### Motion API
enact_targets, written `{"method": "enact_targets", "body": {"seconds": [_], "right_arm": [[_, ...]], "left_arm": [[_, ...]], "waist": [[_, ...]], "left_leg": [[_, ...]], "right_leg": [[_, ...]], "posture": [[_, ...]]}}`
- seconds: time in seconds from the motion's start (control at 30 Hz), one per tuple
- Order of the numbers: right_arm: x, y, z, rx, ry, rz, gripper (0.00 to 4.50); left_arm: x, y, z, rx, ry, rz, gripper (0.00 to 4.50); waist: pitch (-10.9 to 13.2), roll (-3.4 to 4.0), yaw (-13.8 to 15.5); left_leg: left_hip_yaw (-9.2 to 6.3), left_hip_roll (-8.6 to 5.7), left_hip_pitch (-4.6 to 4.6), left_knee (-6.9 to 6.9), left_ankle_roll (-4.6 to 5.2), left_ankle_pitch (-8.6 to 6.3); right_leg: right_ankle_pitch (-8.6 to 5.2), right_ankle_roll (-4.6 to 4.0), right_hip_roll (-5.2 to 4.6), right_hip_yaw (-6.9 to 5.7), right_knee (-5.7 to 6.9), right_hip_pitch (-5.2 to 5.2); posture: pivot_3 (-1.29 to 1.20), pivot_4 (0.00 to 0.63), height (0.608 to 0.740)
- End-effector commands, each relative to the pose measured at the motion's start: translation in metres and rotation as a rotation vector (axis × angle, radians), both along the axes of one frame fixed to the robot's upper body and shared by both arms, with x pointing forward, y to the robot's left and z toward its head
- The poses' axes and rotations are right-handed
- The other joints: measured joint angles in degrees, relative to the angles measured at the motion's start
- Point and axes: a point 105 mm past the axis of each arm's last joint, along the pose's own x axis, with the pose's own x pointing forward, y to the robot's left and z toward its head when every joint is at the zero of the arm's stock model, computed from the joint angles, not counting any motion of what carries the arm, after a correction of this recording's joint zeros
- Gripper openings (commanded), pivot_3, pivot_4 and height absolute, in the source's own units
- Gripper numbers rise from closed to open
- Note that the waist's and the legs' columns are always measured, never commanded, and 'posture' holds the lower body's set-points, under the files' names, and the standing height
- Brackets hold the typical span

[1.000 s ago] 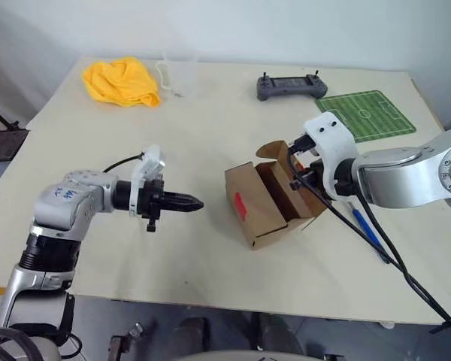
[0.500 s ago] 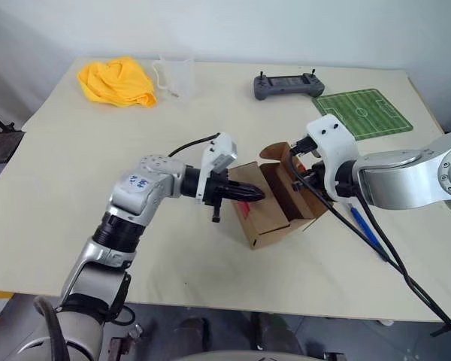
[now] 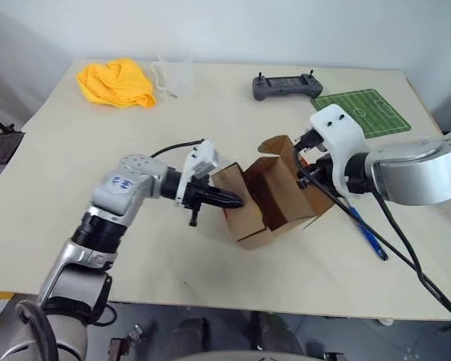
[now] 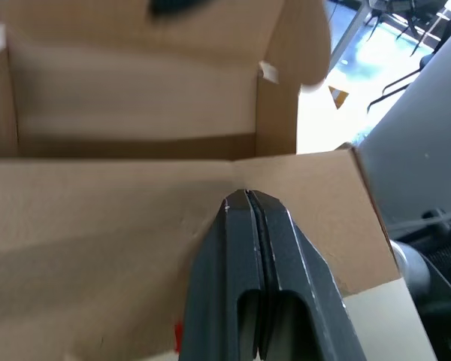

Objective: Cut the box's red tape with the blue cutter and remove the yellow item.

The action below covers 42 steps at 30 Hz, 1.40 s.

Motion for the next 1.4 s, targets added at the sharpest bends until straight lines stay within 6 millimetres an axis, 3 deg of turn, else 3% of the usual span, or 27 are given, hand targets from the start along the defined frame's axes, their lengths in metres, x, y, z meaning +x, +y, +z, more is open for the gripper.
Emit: {"method": "enact_targets", "body": {"seconds": [0.03, 0.37, 0.7, 1.03, 1.23, 1.4], "right_arm": [[-0.011, 0.011, 0.006, -0.013, 0.001, 0.099, 0.04], [-0.016, 0.029, 0.008, 0.059, 0.065, 0.218, 0.04], [-0.013, -0.015, -0.006, -0.019, 0.116, 0.061, 0.04], [-0.017, -0.004, -0.025, -0.018, 0.134, 0.078, 0.04], [-0.011, -0.016, -0.036, 0.013, 0.119, -0.014, 0.04], [-0.007, -0.028, -0.025, 0.083, 0.046, -0.052, 1.38]], "left_arm": [[0.0, 0.014, -0.018, 0.061, 0.061, 0.059, 0.0], [-0.007, 0.031, -0.025, 0.08, 0.103, 0.14, 0.0], [-0.01, 0.035, -0.03, 0.102, 0.116, 0.174, 0.0], [0.0, 0.035, -0.027, 0.082, 0.077, 0.249, 0.0], [0.001, 0.031, -0.021, -0.054, 0.152, 0.266, 0.0], [0.005, 0.042, -0.033, -0.027, 0.114, 0.313, 1.16]], "waist": [[0.0, -0.01, 0.0], [0.0, -0.01, -0.3], [-0.1, 0.01, 1.0], [0.0, 0.01, 1.0], [0.0, 0.0, 1.2], [0.0, 0.0, 1.2]], "left_leg": [[0.0, -0.01, 0.03, 0.01, 0.01, 0.0], [0.0, 0.06, 0.13, -0.05, -0.02, -0.01], [-0.02, 0.0, 0.03, -0.04, 0.05, -0.05], [-0.01, -0.01, -0.15, -0.06, 0.03, -0.07], [0.0, -0.02, -0.15, 0.04, 0.02, -0.06], [0.01, -0.03, -0.15, 0.02, 0.03, -0.06]], "right_leg": [[0.0, 0.0, -0.02, 0.02, 0.01, 0.04], [-0.03, -0.06, -0.01, 0.04, 0.05, 0.05], [-0.04, -0.09, -0.12, 0.01, -0.01, 0.03], [-0.03, -0.06, -0.09, -0.06, 0.04, -0.12], [-0.02, -0.04, -0.09, -0.07, 0.09, -0.1], [0.0, -0.01, -0.05, -0.09, 0.14, -0.11]], "posture": [[0.0, 0.15, 0.74], [0.0, 0.15, 0.74], [0.0, 0.15, 0.74], [0.0, 0.15, 0.74], [0.0, 0.15, 0.74], [0.0, 0.15, 0.74]]}}
